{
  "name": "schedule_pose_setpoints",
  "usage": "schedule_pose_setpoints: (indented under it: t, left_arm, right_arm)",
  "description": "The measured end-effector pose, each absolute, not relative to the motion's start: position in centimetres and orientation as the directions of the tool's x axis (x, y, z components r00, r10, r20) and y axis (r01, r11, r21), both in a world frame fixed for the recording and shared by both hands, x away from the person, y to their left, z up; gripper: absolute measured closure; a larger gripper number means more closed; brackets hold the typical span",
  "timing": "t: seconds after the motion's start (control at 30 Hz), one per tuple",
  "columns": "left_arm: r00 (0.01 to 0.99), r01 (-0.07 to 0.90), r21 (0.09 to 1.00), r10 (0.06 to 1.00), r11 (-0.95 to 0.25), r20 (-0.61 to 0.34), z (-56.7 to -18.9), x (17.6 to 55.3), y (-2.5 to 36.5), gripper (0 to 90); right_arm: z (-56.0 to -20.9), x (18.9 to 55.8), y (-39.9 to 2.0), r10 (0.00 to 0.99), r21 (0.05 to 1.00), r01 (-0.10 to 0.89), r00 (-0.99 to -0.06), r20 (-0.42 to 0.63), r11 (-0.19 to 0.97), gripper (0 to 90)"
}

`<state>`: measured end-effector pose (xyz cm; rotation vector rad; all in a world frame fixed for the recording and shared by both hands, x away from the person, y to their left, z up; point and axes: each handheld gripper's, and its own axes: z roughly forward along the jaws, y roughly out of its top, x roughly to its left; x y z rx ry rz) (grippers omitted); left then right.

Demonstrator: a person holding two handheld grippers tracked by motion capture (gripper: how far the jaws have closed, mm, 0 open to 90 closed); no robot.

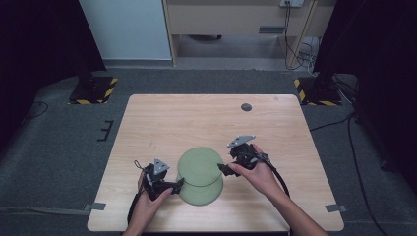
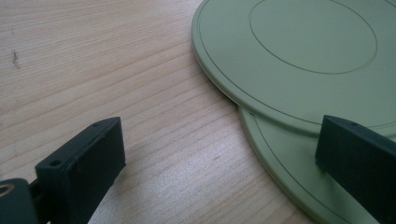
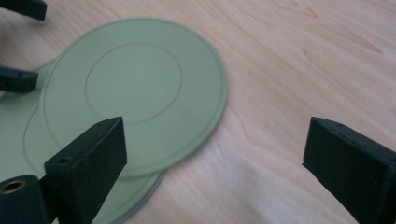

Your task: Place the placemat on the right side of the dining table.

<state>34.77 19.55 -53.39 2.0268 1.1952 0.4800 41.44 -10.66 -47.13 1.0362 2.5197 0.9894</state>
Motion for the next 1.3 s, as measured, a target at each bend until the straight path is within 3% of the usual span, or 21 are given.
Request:
schedule_pose_setpoints:
  t: [0.43, 1.3]
  left_arm:
    - [0.507, 0.595, 0.741, 0.861, -0.312, -0.045, -53.4, 34.9, 19.6, 0.1]
    - [0.508, 0.599, 0.737, 0.860, -0.313, -0.048, -53.4, 35.0, 19.6, 0.1]
  right_arm:
    - [-48.3, 45.6, -6.8, 0.679, 0.621, 0.580, -0.727, 0.101, 0.528, 16.6]
    - [-50.9, 45.7, -5.0, 0.651, 0.593, 0.620, -0.732, 0.200, 0.514, 14.0]
